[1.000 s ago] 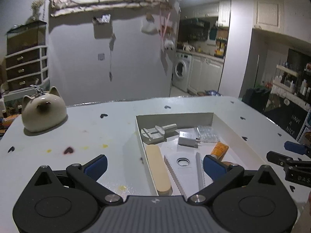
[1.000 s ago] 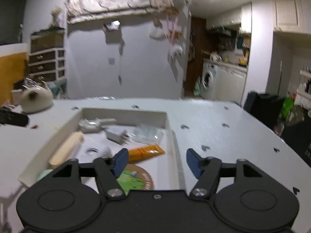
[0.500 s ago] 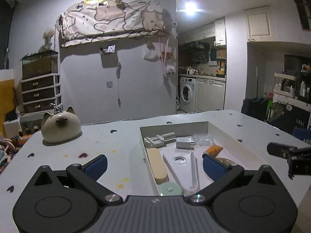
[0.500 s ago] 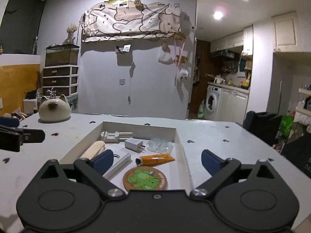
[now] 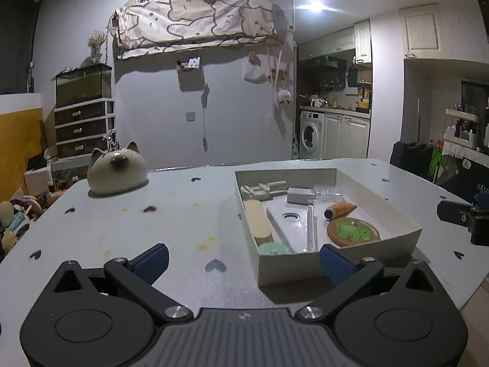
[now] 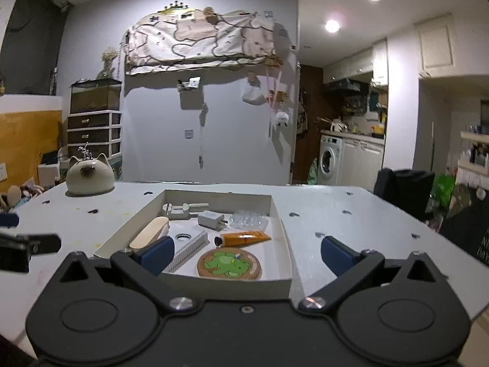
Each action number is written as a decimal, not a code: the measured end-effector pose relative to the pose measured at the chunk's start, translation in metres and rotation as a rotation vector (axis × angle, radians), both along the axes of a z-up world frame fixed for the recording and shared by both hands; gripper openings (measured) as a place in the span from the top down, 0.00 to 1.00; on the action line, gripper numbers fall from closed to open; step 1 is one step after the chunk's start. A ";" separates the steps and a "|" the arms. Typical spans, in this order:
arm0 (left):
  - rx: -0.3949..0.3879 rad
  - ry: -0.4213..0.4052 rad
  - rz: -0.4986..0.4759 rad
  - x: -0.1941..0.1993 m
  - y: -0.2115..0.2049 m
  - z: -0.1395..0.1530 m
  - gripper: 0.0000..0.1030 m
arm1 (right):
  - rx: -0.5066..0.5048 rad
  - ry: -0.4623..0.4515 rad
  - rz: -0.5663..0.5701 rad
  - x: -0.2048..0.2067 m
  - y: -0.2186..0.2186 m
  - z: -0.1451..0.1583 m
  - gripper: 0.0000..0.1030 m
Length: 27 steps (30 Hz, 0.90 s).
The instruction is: Organize rigid objects
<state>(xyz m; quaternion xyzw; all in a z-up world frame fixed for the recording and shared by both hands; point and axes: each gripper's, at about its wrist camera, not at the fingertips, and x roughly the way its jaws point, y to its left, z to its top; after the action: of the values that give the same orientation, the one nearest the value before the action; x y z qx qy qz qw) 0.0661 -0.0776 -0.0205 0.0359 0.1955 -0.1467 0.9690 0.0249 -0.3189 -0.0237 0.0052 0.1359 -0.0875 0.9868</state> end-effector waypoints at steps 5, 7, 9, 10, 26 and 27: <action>-0.031 -0.001 0.008 -0.008 0.005 -0.001 0.00 | -0.028 0.001 -0.007 -0.006 0.007 -0.002 0.00; -0.034 0.001 0.011 -0.009 0.005 -0.001 0.00 | -0.038 -0.005 0.006 -0.009 0.011 -0.001 0.00; -0.034 0.003 0.012 -0.010 0.005 -0.002 0.00 | -0.041 -0.010 0.013 -0.012 0.014 -0.001 0.00; -0.033 0.002 0.013 -0.010 0.005 -0.002 0.00 | -0.040 -0.011 0.014 -0.012 0.015 -0.001 0.00; -0.014 -0.022 0.013 -0.017 0.000 0.001 0.00 | -0.034 -0.004 0.005 -0.018 0.014 -0.004 0.00; -0.014 -0.022 0.014 -0.017 0.000 0.001 0.00 | -0.033 -0.006 0.002 -0.019 0.014 -0.004 0.00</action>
<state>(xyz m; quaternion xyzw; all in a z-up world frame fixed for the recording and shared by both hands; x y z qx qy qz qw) 0.0490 -0.0776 -0.0196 0.0294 0.1839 -0.1411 0.9723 0.0062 -0.3051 -0.0276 -0.0111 0.1317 -0.0885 0.9873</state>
